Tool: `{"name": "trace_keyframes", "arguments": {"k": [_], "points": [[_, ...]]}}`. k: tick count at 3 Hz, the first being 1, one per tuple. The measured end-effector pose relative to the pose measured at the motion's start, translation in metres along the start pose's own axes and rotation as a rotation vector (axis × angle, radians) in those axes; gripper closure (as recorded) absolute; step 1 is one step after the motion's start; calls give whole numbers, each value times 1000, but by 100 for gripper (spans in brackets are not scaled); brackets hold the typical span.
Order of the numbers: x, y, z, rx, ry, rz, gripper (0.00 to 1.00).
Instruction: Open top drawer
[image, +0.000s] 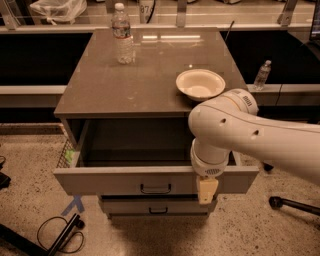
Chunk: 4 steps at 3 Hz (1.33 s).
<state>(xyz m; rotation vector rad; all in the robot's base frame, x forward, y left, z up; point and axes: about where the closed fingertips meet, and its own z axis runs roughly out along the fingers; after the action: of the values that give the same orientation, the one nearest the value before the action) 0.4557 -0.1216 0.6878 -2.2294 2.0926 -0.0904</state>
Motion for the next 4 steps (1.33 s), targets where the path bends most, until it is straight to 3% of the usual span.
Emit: {"name": "trace_keyframes", "arguments": {"k": [3,4], "points": [[-2,16,22,-45,-38,7,95],[-2,15,16,-45,-38,7,100]]}}
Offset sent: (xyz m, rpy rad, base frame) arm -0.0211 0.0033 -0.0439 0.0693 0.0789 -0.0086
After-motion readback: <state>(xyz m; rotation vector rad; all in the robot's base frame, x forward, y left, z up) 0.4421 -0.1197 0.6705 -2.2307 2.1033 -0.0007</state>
